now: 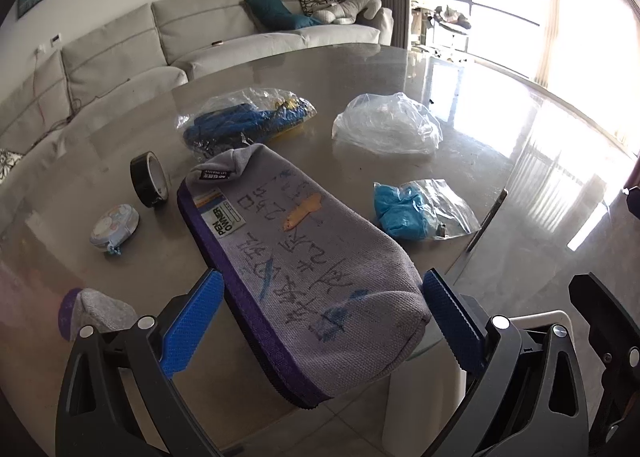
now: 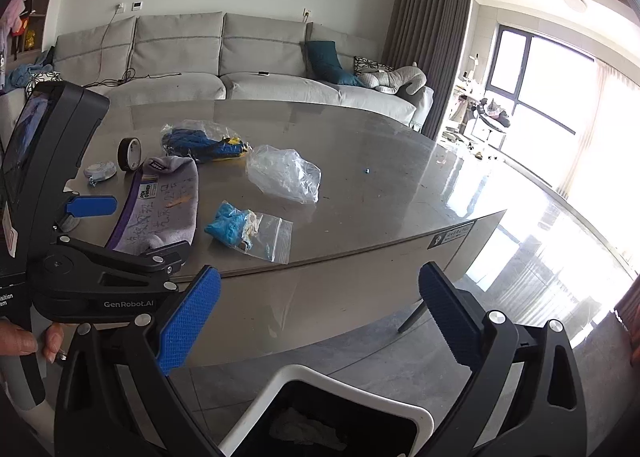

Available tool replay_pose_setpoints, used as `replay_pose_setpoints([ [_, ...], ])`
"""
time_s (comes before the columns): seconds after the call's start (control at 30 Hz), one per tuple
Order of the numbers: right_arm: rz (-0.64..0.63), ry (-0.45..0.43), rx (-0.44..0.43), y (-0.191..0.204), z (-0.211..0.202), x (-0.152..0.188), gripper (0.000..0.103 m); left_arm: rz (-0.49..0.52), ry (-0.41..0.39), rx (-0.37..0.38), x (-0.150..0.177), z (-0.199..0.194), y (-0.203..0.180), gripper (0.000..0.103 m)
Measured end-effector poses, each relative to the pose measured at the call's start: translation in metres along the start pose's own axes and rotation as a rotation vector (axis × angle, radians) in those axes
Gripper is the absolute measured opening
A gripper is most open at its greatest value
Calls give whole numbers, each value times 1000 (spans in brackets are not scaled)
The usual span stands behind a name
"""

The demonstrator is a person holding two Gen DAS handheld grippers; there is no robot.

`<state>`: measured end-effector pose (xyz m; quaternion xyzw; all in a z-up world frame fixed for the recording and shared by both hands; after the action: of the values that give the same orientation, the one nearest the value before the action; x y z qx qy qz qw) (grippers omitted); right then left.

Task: Collect trash
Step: 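Reach and grasp the grey knit pouch with the left tool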

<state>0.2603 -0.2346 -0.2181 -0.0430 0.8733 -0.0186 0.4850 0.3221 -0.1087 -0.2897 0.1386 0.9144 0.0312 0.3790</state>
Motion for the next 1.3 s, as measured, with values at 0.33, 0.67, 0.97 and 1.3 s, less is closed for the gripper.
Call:
replay_pose_setpoints([
  [0.33, 18, -7, -49, 16, 19, -1, 99, -79, 70, -20, 11, 24, 13, 99],
  [0.67, 36, -22, -48, 18, 19, -1, 99, -26, -13, 38, 13, 11, 7, 33],
  [0.97, 6, -17, -45, 28, 30, 1, 99, -3, -119, -27, -4, -26, 34, 26],
  [1.3, 7, -1, -75, 63, 77, -7, 99, -3, -198, -41, -41, -58, 62, 26],
])
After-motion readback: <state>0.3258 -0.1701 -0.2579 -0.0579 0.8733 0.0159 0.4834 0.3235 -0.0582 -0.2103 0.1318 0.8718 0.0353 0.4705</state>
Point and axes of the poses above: each gripper's, at about its wrist camera, not at the fingertips, and z roughly the way its jaws point, y to its left, x to its underside, the point moved 8 cm from there along z, roughly the way its jaws point, and after that the axes turned 9 degrees about z, right-handed, at the moved point
